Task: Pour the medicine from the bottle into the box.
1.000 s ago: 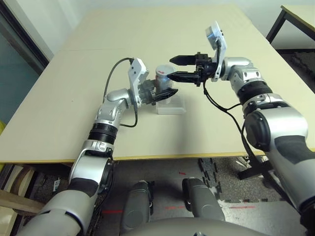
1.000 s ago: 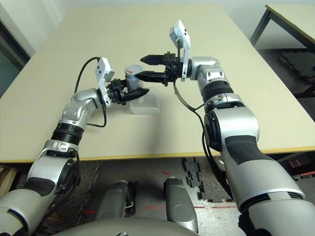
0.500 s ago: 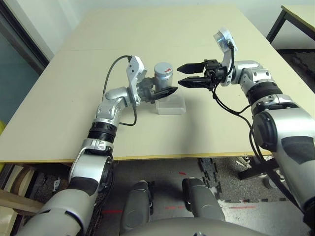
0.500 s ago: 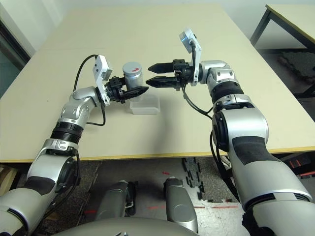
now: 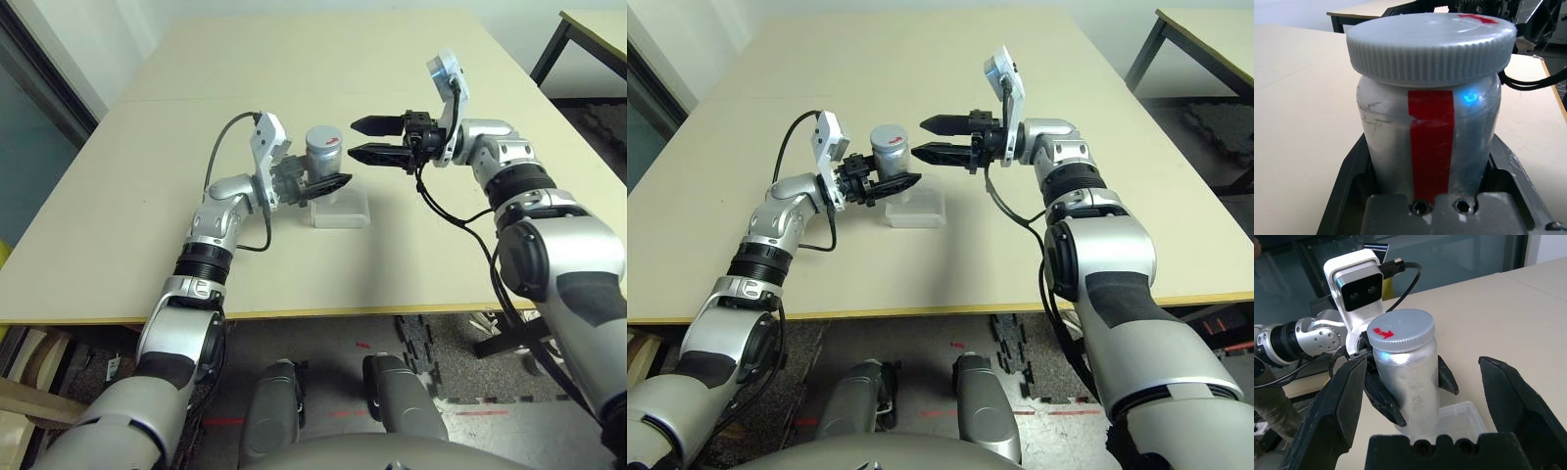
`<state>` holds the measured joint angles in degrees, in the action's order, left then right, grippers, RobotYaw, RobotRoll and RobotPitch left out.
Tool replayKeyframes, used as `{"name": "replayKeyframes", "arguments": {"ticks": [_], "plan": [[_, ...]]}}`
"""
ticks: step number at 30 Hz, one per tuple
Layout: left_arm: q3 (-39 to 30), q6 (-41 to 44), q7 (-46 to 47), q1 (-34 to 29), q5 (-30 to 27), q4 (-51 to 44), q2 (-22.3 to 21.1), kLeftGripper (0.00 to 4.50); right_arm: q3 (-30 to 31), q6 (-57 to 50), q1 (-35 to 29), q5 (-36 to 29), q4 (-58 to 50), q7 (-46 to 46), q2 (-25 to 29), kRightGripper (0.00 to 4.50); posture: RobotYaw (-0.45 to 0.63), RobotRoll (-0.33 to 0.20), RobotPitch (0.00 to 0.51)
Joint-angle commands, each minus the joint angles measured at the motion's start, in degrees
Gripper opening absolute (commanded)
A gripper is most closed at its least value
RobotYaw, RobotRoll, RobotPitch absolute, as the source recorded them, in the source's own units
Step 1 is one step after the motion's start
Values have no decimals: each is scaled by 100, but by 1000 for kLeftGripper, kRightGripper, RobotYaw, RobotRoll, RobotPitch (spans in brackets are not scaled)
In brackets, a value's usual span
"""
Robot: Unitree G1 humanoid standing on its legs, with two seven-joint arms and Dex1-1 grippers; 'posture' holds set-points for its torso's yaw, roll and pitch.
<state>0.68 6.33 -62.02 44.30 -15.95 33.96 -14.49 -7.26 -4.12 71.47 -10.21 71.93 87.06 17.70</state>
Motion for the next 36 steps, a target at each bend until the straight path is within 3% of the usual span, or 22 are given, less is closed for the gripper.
{"name": "replayKeyframes", "arguments": {"ticks": [1, 36], "plan": [[36, -60, -48, 34, -9, -16, 8, 2650, -25, -27, 100, -28, -82, 77, -50, 4500, -143, 0, 78], [77, -139, -79, 93, 22, 123, 80, 2650, 14, 318, 185, 8, -173, -159, -644, 4500, -155, 0, 82]]}}
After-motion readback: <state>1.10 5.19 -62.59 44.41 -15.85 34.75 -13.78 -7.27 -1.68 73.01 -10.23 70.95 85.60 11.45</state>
